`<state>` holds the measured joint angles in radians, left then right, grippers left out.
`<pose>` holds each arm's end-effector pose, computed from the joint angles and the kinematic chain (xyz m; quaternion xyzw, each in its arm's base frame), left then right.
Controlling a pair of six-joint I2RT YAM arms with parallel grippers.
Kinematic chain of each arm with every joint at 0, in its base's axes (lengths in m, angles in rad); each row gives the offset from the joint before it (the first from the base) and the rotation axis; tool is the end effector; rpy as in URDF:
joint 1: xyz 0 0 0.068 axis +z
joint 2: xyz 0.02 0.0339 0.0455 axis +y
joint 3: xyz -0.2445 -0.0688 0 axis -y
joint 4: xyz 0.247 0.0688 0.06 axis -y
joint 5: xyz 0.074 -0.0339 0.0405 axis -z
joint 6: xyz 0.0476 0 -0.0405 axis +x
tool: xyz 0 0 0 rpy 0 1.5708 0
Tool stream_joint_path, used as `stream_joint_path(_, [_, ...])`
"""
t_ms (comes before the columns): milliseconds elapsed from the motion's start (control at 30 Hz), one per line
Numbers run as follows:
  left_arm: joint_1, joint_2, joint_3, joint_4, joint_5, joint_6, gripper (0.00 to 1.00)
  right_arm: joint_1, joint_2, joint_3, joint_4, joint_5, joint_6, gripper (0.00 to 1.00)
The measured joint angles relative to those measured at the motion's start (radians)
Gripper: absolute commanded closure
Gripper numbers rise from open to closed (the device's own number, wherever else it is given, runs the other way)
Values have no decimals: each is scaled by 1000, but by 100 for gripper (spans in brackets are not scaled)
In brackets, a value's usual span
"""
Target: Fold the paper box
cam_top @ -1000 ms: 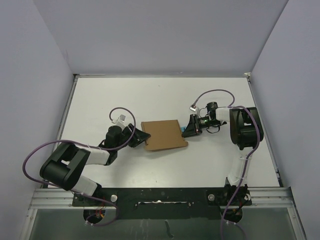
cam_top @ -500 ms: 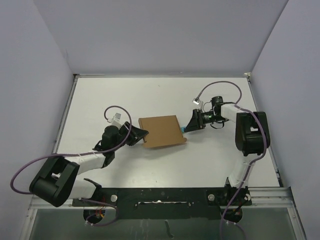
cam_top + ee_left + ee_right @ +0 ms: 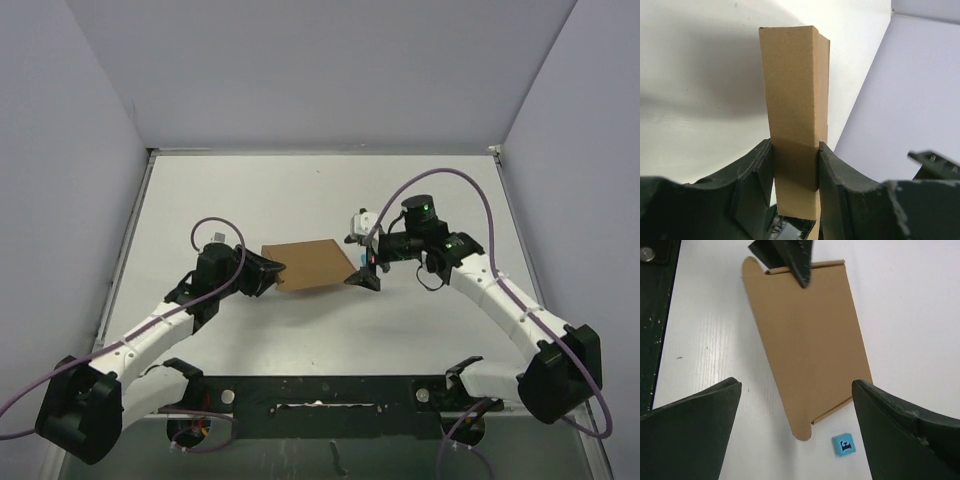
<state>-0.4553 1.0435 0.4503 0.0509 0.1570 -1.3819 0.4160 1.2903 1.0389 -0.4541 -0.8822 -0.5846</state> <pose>0.2113 -0.1118 0.1740 -0.3534 0.7937 -0.4312 0.2434 0.2466 0.1491 0.2775 -0.5509 0.6345 0.3543 0.4104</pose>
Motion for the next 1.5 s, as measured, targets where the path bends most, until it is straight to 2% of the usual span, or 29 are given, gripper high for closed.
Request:
stream_joint_path(100, [0,0,71,-130,0,-58,74,90,-90,-98,68,44,-108,2])
stream_joint_path(233, [-2,5,131,-227,2,-113,74,158,-97,-164,122,128,-195,2])
stream_joint_path(433, [-28,51,173,-280,8,-167,74,273,-76,-201,197,278,-251,0])
stream_joint_path(633, [-47,83,179,-287,8,-206,74,343,-29,-233,287,424,-289,6])
stream_joint_path(967, [-48,86,179,-277,12,-252,74,424,85,-252,373,593,-314,29])
stream_joint_path(1200, [-48,86,177,-276,12,-270,72,457,103,-277,446,689,-331,54])
stream_joint_path(1400, [-48,82,169,-267,11,-290,67,472,103,-288,489,738,-348,63])
stream_joint_path(1500, [-48,82,161,-260,12,-299,60,478,103,-297,504,755,-351,65])
